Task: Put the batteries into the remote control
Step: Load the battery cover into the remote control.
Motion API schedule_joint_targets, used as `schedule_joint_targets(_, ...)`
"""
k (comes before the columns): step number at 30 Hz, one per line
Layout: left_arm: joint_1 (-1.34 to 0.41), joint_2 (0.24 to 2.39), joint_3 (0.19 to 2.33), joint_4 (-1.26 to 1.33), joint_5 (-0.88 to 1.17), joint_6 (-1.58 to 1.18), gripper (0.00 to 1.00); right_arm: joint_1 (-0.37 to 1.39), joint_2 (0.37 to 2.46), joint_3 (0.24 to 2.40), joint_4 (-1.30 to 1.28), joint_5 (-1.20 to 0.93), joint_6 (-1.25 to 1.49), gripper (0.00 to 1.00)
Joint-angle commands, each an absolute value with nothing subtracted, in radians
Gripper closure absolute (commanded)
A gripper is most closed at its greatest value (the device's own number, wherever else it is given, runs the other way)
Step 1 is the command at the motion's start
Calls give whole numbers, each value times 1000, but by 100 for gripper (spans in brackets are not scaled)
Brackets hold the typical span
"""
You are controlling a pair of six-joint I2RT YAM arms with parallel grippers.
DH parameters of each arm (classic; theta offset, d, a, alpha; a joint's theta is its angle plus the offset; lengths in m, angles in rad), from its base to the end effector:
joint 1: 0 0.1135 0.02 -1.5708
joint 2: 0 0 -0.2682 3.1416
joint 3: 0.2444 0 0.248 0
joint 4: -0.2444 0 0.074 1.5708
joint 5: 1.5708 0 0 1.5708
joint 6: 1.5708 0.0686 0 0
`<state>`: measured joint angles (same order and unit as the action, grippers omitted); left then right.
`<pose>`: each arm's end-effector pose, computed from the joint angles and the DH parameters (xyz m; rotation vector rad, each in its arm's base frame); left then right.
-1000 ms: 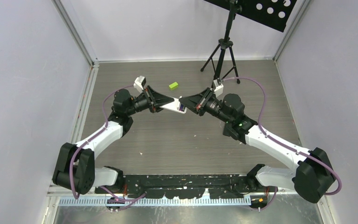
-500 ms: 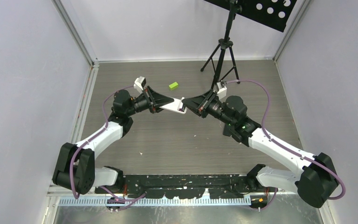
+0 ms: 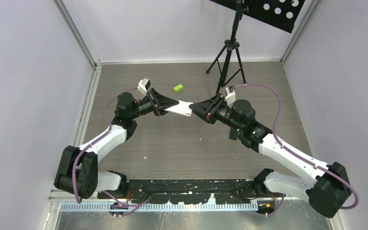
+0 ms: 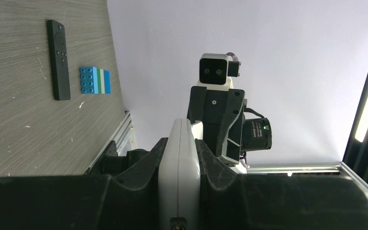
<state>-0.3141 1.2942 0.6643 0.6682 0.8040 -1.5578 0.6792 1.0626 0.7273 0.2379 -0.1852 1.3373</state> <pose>0.2682 -0.1391 0.2829 -0.4041 1.9353 -1.9689 0.2078 0.1840 0.3115 0.4769 1.9071 1.6000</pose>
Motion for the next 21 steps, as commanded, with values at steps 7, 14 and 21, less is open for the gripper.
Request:
schedule_joint_targets(7,-302,1272,658,751,802,-1569,100,664,1010,744,130,-220,1282,54)
schedule_joint_targets(14,-298,1273,661,735,806,-1557,100,658,985,746,113,-216,1258,36)
schedule_joint_targets(21,-298,1263,659,732,815,-1555,100,658,1038,764,172,-232,1241,28)
